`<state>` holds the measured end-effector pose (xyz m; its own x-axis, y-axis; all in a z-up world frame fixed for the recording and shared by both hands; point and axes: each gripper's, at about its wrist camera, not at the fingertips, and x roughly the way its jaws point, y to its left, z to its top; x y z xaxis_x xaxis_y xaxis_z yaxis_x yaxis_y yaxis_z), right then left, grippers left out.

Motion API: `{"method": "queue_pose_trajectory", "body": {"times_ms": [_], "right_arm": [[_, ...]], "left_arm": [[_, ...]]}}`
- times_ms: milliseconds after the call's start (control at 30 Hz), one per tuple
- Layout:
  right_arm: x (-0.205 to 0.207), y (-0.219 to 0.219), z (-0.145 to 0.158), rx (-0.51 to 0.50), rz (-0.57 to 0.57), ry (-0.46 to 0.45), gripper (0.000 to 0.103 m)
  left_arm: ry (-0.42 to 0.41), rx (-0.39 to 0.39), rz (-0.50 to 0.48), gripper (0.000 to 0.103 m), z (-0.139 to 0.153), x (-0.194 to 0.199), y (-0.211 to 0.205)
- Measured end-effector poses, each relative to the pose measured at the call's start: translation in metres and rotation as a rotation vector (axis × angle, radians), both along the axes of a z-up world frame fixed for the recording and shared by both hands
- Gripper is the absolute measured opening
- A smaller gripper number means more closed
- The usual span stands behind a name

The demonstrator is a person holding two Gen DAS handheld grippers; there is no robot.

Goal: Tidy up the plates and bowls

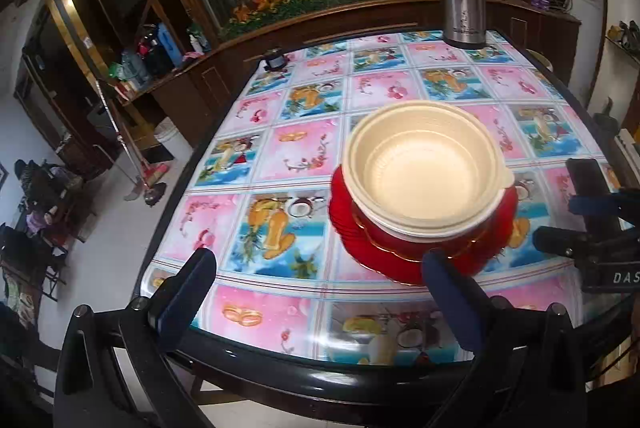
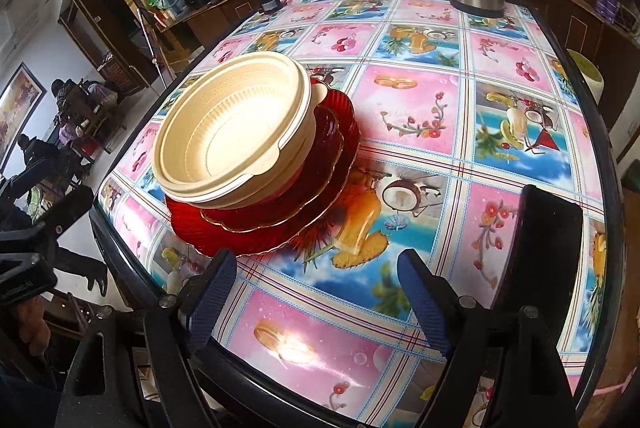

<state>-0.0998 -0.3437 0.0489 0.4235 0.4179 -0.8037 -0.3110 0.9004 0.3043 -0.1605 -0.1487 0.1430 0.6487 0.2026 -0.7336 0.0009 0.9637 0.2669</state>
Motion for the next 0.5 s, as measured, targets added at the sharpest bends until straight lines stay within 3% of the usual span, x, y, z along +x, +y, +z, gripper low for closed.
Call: {"method": "queue_pose_trajectory", "body": {"times_ms": [500], "right_arm": [[0.000, 0.000, 0.000, -0.001, -0.003, 0.000, 0.086]], "left_arm": [[0.045, -0.004, -0.015, 0.103, -0.014, 0.001, -0.003]]}}
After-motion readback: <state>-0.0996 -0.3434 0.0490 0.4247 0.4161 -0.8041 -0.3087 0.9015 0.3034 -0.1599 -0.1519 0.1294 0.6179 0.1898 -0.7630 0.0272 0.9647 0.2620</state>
